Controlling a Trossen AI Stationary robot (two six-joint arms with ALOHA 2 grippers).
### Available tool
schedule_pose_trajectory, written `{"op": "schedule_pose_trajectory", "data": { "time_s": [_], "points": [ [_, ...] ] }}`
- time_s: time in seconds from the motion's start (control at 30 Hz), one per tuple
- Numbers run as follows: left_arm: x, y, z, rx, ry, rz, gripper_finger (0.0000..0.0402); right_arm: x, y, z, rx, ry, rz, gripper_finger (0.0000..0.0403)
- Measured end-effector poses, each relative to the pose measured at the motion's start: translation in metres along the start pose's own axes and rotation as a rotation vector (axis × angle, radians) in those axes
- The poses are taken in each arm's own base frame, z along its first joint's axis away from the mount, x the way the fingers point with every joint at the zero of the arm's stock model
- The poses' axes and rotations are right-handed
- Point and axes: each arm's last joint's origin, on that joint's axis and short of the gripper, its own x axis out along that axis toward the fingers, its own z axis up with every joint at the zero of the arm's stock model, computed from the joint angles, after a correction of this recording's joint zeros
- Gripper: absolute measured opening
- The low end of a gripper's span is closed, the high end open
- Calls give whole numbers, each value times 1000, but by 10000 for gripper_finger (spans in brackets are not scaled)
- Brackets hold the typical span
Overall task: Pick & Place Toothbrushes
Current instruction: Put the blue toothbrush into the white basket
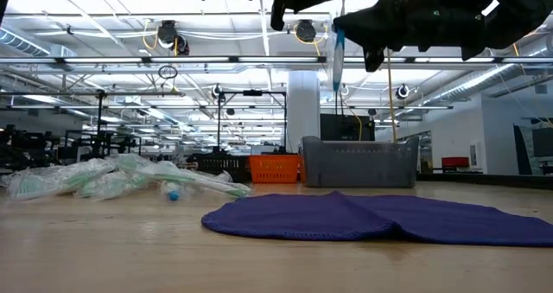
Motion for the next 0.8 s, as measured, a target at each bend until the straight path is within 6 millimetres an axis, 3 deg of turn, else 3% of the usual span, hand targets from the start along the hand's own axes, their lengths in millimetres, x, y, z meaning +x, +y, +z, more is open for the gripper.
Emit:
{"op": "schedule_pose_trajectory", "data": {
  "time_s": [0.23,0.43,0.6,0.8],
  "points": [
    [-10,-3,7,65,48,42,45,-4,-3,2,-20,9,-36,17],
    [-35,-8,19,121,177,136,107,-17,-16,14,-64,-5,-139,17],
    [-47,-16,12,111,306,121,144,-28,-36,17,-68,11,-252,17],
    [-53,-25,1,111,418,109,144,-41,-67,24,-124,47,-432,17]
  ]
}}
